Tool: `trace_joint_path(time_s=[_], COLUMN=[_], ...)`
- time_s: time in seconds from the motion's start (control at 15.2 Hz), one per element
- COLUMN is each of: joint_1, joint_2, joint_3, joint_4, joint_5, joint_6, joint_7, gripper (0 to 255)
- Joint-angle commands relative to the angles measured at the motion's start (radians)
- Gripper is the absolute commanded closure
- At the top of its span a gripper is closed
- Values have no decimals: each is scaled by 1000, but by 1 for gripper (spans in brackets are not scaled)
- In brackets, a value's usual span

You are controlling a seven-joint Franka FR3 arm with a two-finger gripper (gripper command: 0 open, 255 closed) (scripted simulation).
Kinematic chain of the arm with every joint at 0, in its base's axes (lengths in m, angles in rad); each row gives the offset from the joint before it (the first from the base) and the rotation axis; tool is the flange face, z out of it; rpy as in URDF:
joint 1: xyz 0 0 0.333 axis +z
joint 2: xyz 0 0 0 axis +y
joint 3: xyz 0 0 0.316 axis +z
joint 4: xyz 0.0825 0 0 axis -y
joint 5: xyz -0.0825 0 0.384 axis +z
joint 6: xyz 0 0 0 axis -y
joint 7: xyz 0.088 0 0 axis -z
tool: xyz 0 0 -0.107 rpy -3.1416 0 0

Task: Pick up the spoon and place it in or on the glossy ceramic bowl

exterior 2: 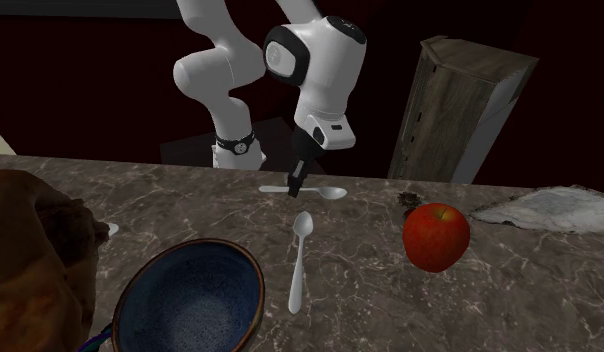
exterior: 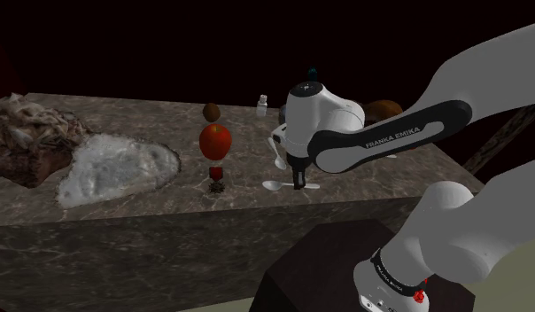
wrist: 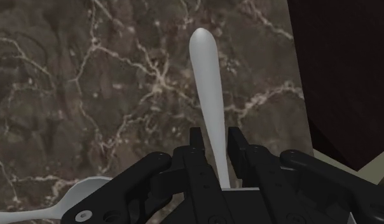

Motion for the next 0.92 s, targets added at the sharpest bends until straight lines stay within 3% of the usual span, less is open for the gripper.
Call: trace_joint_path(time_s=[0.0,0.86], joint_1=[0,12], joint_2=[0,-106], joint_3=[0,-1], joint_4=[0,86], joint_5=[0,32], joint_6=[0,-188], joint_7=[0,-47], gripper=[255,255])
